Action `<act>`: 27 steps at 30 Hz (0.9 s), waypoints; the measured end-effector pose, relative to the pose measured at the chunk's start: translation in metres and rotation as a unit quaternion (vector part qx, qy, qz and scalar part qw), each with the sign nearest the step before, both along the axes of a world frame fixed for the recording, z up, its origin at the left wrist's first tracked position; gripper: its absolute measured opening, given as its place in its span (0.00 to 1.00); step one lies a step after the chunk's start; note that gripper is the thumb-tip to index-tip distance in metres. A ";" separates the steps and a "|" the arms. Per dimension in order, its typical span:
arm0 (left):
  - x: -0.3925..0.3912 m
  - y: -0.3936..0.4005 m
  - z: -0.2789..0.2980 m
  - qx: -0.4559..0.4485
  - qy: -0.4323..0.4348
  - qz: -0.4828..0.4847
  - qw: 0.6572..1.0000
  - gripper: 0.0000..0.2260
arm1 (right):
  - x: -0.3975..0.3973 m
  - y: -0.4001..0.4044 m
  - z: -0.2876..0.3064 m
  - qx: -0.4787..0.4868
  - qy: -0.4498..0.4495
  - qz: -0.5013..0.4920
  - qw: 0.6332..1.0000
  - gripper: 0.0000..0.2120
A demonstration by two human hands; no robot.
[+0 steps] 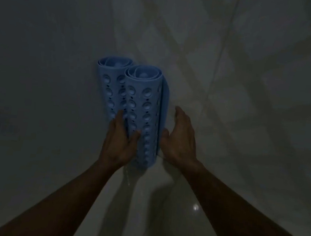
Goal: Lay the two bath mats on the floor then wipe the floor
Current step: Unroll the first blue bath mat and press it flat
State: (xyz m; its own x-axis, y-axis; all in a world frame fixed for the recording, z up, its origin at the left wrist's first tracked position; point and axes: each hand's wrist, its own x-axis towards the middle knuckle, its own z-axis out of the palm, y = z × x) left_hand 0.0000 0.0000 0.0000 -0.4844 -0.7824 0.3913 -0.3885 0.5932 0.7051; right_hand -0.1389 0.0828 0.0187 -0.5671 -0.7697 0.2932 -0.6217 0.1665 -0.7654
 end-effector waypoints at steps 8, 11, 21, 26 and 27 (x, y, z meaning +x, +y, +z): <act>-0.014 -0.017 0.025 0.005 0.061 -0.021 0.998 0.31 | 0.019 -0.032 0.032 -0.071 -0.103 -0.006 0.992 0.27; -0.017 -0.022 0.019 0.021 0.071 -0.013 0.997 0.31 | 0.021 -0.041 0.029 -0.095 -0.143 -0.031 0.985 0.31; -0.016 -0.045 -0.017 0.040 0.134 -0.056 0.989 0.27 | 0.007 -0.061 -0.007 -0.109 -0.171 -0.007 0.979 0.27; -0.015 -0.041 -0.014 0.060 0.144 -0.068 0.985 0.25 | 0.003 -0.047 -0.001 -0.078 -0.164 0.055 0.982 0.26; -0.015 -0.041 -0.013 0.059 0.139 -0.078 0.986 0.25 | 0.004 -0.041 0.004 -0.073 -0.172 0.063 0.980 0.28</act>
